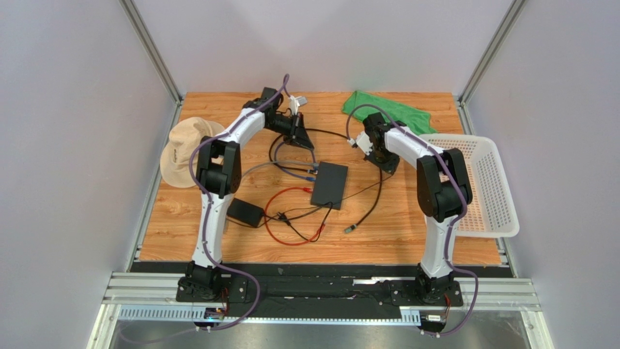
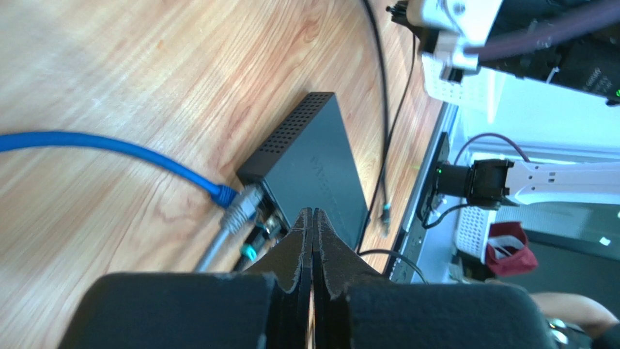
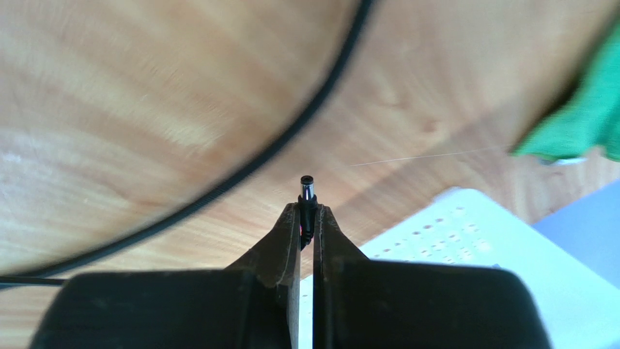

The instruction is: Pull the plug from the switch port

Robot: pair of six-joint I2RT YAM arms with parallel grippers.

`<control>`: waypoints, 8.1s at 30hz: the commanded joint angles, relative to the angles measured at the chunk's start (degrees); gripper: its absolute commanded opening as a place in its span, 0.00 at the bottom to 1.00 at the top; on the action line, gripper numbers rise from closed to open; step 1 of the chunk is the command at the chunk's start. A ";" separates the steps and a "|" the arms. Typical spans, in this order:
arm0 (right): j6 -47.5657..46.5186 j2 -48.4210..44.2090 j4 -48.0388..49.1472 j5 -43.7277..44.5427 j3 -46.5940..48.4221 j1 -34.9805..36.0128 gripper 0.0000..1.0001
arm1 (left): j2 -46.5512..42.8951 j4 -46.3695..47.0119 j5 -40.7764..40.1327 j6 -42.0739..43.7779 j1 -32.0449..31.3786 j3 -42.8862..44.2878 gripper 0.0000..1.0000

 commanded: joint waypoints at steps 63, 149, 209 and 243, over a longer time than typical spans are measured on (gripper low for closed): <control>28.28 8.60 -6.70 -38.99 25.88 2.76 0.89 | -13.29 -16.65 -29.81 35.10 4.84 -2.64 0.57; 21.61 10.00 4.02 -45.93 17.89 12.34 0.15 | -12.41 -1.09 -14.59 7.67 2.65 -24.17 0.48; 20.21 14.22 4.46 -40.21 15.51 14.37 0.10 | -8.02 -5.39 -15.20 9.96 -0.96 -21.44 0.29; 19.86 13.61 4.90 -38.45 14.46 14.98 0.09 | -10.21 -7.16 -17.15 10.31 1.50 -19.68 0.36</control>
